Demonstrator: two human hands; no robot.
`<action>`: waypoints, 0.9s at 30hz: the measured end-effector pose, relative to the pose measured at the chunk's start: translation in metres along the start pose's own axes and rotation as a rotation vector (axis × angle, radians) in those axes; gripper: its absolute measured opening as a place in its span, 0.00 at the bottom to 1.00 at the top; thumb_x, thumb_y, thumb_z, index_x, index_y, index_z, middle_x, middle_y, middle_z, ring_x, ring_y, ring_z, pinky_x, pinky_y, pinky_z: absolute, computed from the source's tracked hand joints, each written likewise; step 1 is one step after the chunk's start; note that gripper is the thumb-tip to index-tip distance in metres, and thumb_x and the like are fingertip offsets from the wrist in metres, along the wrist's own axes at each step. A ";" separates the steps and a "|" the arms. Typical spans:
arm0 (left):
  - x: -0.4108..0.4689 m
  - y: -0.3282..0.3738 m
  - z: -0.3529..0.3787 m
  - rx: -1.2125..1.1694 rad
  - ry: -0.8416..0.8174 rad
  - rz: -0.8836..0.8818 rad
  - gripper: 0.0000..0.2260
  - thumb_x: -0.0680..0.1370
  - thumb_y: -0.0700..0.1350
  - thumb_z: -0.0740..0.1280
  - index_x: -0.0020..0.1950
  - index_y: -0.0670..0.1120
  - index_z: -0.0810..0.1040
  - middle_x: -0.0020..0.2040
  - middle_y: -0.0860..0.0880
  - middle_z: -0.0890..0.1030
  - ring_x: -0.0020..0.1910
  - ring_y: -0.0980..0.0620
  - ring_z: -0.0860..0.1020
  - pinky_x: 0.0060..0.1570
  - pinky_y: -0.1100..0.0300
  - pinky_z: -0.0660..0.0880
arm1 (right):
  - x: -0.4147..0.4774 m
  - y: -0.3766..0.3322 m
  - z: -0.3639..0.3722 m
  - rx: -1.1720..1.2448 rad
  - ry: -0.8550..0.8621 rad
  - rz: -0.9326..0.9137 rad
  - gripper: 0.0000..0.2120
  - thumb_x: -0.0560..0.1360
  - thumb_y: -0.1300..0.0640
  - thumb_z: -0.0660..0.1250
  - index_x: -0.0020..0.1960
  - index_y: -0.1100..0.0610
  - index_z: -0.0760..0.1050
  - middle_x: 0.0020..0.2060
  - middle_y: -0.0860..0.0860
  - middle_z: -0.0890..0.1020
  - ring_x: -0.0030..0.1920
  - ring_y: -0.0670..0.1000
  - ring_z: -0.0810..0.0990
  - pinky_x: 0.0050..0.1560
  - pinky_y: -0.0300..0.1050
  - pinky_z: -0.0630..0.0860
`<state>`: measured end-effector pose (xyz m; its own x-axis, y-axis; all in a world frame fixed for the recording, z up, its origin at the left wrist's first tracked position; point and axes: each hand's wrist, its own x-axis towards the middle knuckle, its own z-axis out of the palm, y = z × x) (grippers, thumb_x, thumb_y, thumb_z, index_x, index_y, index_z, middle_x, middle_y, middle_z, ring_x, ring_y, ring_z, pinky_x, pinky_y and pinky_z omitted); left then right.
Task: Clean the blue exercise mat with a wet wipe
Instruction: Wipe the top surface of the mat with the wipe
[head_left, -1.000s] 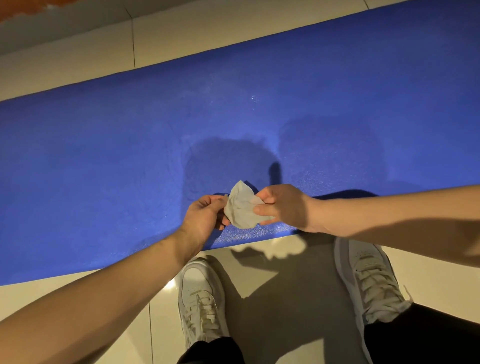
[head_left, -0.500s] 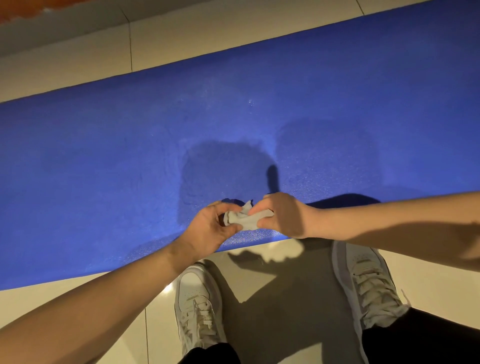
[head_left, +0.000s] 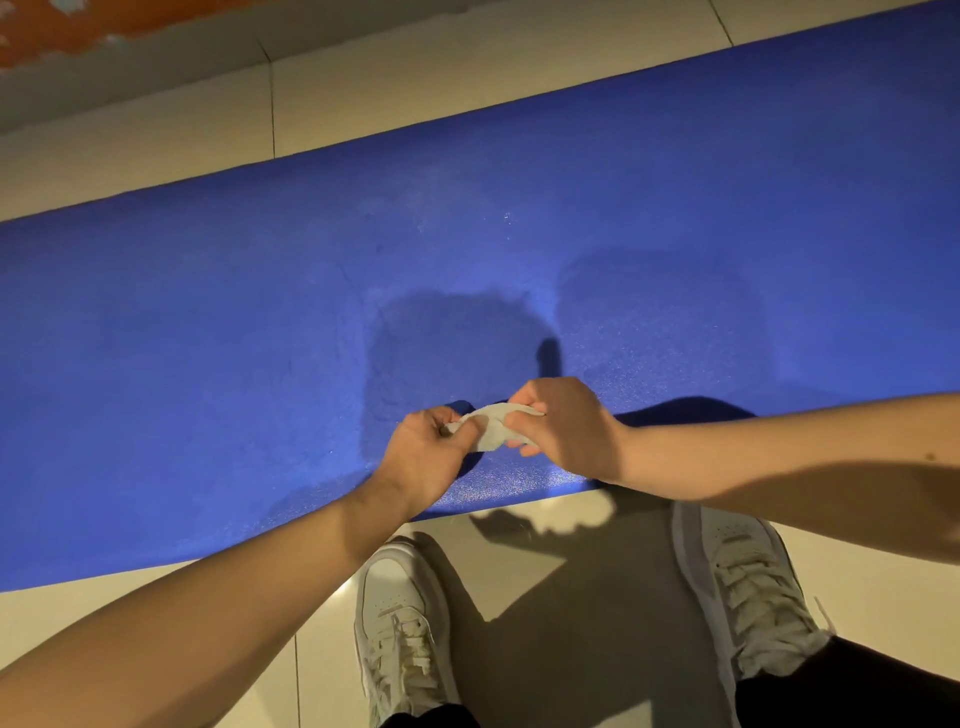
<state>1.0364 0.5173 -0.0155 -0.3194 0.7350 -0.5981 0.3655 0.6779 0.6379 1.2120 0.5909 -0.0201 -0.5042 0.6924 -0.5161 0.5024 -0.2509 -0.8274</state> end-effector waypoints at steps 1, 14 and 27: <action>0.000 0.002 0.001 -0.029 -0.035 -0.002 0.18 0.78 0.57 0.68 0.44 0.40 0.79 0.35 0.47 0.77 0.35 0.50 0.73 0.42 0.53 0.73 | 0.003 -0.001 0.002 0.076 0.020 0.056 0.05 0.79 0.61 0.66 0.51 0.63 0.78 0.43 0.59 0.85 0.41 0.50 0.87 0.44 0.45 0.84; 0.033 0.009 -0.012 0.171 -0.143 0.284 0.19 0.79 0.32 0.59 0.67 0.46 0.78 0.52 0.49 0.77 0.40 0.61 0.76 0.44 0.74 0.70 | 0.068 -0.018 -0.021 -0.302 0.106 -0.122 0.10 0.78 0.55 0.68 0.39 0.57 0.80 0.35 0.54 0.83 0.36 0.50 0.81 0.39 0.47 0.75; 0.098 -0.016 -0.055 0.678 0.155 0.246 0.30 0.75 0.49 0.73 0.75 0.46 0.69 0.76 0.45 0.62 0.72 0.42 0.60 0.73 0.50 0.62 | 0.105 0.031 -0.004 -1.164 -0.015 -0.336 0.39 0.78 0.36 0.44 0.80 0.60 0.58 0.80 0.61 0.57 0.80 0.65 0.52 0.78 0.64 0.54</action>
<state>0.9508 0.5788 -0.0576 -0.2598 0.8926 -0.3686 0.8869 0.3716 0.2746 1.1771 0.6584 -0.0991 -0.7351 0.5963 -0.3226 0.6720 0.7036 -0.2307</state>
